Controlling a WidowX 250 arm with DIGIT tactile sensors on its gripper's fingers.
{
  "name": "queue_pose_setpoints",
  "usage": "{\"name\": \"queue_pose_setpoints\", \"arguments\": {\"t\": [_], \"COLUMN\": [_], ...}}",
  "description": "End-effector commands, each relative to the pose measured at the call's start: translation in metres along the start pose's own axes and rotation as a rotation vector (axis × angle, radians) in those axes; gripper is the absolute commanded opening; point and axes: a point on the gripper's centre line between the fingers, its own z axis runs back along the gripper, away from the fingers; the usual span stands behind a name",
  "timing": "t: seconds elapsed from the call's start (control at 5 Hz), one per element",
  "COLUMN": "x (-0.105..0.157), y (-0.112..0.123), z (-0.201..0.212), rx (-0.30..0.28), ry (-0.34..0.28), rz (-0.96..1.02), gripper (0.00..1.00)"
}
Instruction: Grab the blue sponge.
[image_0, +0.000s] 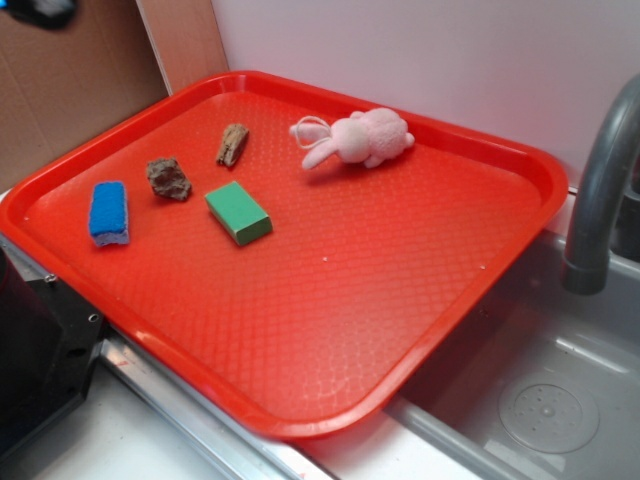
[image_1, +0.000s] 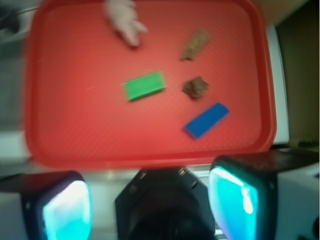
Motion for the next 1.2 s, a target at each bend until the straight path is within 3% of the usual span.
{"name": "queue_pose_setpoints", "arguments": {"t": [0.0,0.2,0.4,0.6,0.8,1.0], "x": [0.03,0.028,0.02,0.03,0.033,0.036], "y": [0.01,0.011,0.038,0.053,0.055,0.04], "z": [-0.084,-0.108,-0.125,-0.137,-0.143,-0.162], "rx": [-0.024,-0.043,-0.06,-0.074,-0.058,-0.019], "ry": [-0.057,-0.145,-0.1,-0.057,-0.055,-0.025], "rz": [0.48,0.586,0.552,0.351,0.347,0.331], "gripper": [1.0,1.0,1.0,1.0,1.0,1.0]}}
